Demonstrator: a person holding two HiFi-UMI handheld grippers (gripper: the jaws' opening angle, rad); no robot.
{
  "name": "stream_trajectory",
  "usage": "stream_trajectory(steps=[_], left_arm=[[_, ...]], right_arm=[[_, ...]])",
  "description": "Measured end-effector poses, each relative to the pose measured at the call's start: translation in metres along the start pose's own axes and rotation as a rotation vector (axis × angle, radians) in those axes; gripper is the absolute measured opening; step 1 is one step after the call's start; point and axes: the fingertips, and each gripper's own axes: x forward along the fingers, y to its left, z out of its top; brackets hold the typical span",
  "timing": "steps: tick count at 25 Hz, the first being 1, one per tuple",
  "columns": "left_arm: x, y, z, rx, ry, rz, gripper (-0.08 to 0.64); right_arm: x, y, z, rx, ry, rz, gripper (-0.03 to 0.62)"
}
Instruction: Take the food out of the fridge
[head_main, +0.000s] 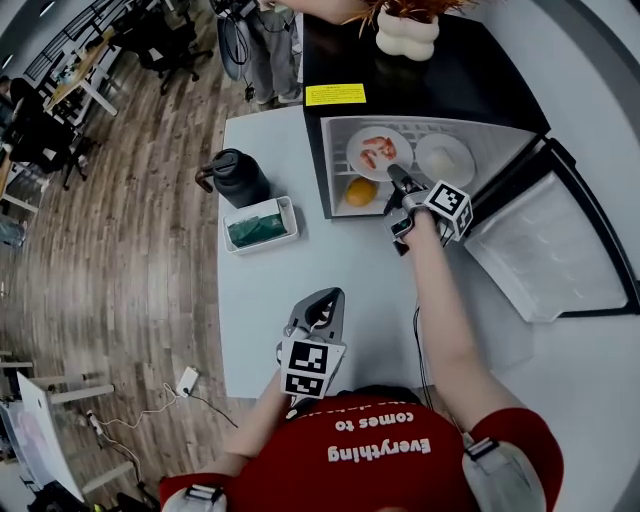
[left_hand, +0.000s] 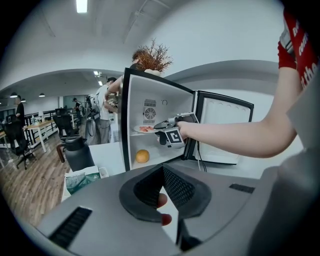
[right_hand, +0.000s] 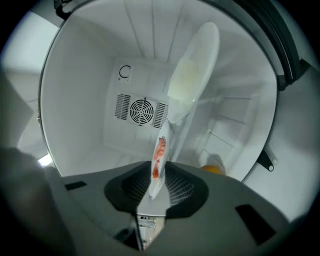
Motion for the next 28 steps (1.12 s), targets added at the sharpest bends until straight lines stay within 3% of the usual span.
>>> stream_trajectory(steps=[1,7,19,28], left_arm=[[0.002,0.002,0.001,-0.002,-0.002,0.004,0.0],[0.002,0.005,0.007,-0.034,-0.02,0.01,0.0],[-0.024,-0.002,0.005,-0.031,-0.044,0.031,0.0],[-0.042,-0.016,0.009,-0.008,-0.082,0.025,0.0]], right_arm=[[0.001,-0.002,0.001,0.021,-0.01,0.007,0.061],[-0.001,-0.008,-0.001,0.159,-0.015,0.107,0.025],[-0.067,0.031,-0.022,0.128,0.033,0.249,0.025],[-0.12,0.034,-0.052,0.059,0.09,0.266,0.025]])
